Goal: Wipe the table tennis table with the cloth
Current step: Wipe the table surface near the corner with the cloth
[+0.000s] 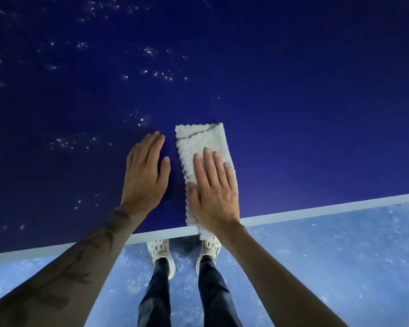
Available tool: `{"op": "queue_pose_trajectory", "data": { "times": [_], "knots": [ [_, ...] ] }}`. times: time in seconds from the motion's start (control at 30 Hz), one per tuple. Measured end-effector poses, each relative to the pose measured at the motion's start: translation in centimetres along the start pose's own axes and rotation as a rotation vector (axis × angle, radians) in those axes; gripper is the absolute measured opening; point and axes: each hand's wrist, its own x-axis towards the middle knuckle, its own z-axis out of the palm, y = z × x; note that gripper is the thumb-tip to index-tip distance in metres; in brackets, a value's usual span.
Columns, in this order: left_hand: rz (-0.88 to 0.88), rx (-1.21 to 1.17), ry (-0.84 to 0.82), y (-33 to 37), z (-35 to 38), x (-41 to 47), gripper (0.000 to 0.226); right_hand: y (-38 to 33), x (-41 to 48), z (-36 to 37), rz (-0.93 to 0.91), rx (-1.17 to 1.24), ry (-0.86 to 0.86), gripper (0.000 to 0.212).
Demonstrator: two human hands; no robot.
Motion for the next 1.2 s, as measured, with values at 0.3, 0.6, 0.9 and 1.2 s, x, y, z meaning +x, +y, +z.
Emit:
{"op": "queue_pose_trajectory", "data": {
  "times": [0.3, 0.6, 0.9, 1.2],
  "knots": [
    [-0.033, 0.219, 0.013, -9.1, -5.0, 3.0, 0.055, 0.2, 2.3, -1.1, 0.368, 0.004, 0.083, 0.069],
    [-0.004, 0.257, 0.052, -11.7, -4.8, 2.6, 0.059, -7.0, -0.3, 2.1, -0.046, 0.012, 0.034, 0.065],
    [0.009, 0.275, 0.084, -12.0, -4.5, 2.6, 0.057, -7.9, 2.9, 1.7, 0.264, 0.013, 0.093, 0.067],
    [-0.005, 0.264, 0.073, -12.2, -4.5, 2.7, 0.058, -3.4, -0.4, 0.6, 0.222, -0.02, 0.034, 0.066]
  ]
}}
